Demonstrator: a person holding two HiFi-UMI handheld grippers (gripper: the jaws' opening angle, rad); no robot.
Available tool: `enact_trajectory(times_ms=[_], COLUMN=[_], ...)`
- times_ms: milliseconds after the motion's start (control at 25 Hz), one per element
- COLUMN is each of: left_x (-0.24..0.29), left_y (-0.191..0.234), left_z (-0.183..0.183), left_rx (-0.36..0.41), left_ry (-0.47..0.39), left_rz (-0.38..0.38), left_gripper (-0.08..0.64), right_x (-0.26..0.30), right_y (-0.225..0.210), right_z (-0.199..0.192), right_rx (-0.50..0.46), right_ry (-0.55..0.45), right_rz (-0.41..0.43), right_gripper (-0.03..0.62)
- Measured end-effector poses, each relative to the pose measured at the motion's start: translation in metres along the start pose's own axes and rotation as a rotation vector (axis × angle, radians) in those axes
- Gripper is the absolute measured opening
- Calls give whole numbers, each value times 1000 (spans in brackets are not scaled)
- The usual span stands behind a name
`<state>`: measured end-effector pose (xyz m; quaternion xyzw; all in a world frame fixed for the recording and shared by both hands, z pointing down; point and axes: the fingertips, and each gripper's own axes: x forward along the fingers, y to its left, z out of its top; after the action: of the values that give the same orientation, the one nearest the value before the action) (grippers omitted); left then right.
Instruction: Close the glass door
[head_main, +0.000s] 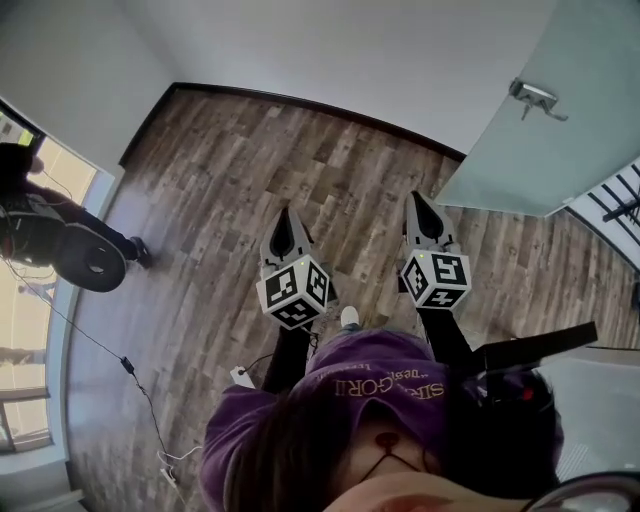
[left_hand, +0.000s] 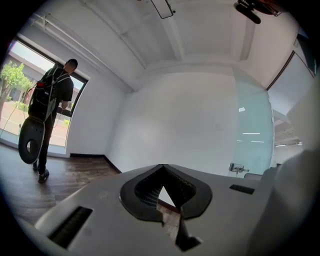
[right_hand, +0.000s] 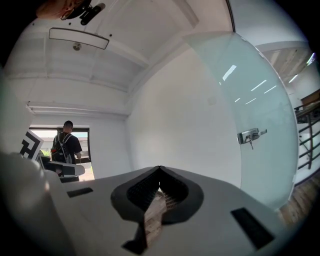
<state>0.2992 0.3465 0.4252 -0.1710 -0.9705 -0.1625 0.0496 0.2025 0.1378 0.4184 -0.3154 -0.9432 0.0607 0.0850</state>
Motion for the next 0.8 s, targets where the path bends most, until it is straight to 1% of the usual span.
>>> enact_trajectory(times_ms=[80,120,160,240,280,320,360,440,480,600,720,760,800], left_x=[15,22,30,44,51,59,69,92,105,151,202,220,237], left_y=[6,6,0,-19,-27,-30,-31,-27,-26,-20,-15,-16,-21], left_z=[-6,-11,-15,-20,-22,-24,-25,-25,-23,-19,-20,-19,-17], left_rx=[-10,-26,-51,-123,-146,-146,-128,-88,-82,-88,-81,-87,-103], left_ry=[23,37,45,45,49,53,57,54,50,41,76,86,92], left_rz=[-13,-35,-80,-214,-260,-277,-269,-228,-208,-136,-48,-36,-41], left_gripper=[0,0,0,0,0,0,0,0,0,0,0,0,0], right_x=[11,16,21,33,39,46,54,74,87,129,169,182,195], right_y=[1,-1,-5,-16,-22,-26,-31,-39,-45,-65,-89,-97,-105], right_z=[-6,-10,-13,-17,-19,-20,-21,-19,-17,-10,-2,2,7], right_rx=[-3,-2,0,0,-1,-1,-1,1,2,10,3,-2,-6], right_ry=[13,22,32,51,59,66,68,62,56,43,49,50,48], right_rz=[-17,-27,-39,-61,-70,-76,-80,-82,-80,-84,-99,-102,-104], right_gripper=[-14,-14,-14,-14,-14,-14,-14,-14,-14,-14,-14,-14,-14])
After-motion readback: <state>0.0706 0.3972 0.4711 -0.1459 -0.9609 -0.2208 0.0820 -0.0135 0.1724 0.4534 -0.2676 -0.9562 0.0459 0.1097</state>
